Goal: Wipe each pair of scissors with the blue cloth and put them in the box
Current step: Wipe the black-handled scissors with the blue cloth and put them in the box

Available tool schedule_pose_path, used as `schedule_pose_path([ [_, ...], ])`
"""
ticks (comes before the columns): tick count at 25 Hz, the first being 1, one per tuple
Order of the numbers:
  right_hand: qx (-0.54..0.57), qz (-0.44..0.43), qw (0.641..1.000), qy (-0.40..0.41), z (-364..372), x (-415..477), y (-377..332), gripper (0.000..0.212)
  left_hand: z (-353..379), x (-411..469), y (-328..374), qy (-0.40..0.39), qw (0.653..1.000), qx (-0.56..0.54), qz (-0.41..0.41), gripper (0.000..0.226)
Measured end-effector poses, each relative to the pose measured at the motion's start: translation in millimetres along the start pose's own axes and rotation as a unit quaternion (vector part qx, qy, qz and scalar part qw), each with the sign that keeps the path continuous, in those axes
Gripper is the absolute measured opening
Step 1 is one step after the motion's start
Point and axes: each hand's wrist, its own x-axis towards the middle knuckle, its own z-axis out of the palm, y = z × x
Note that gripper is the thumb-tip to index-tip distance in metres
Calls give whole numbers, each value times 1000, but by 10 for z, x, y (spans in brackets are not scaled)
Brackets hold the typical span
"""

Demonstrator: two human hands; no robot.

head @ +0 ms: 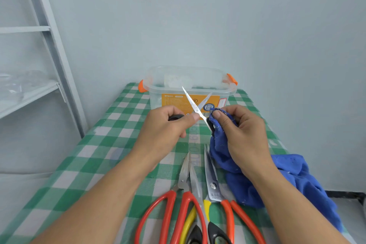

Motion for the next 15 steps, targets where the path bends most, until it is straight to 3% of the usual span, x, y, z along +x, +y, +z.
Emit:
schedule_pose_path([
  [5,9,-18,1000,-8,29,-31,-14,16,51,12,-69,58,997,51,28,47],
  [15,8,-35,999,18,98,15,9,17,55,50,-95,48,997,64,8,50],
])
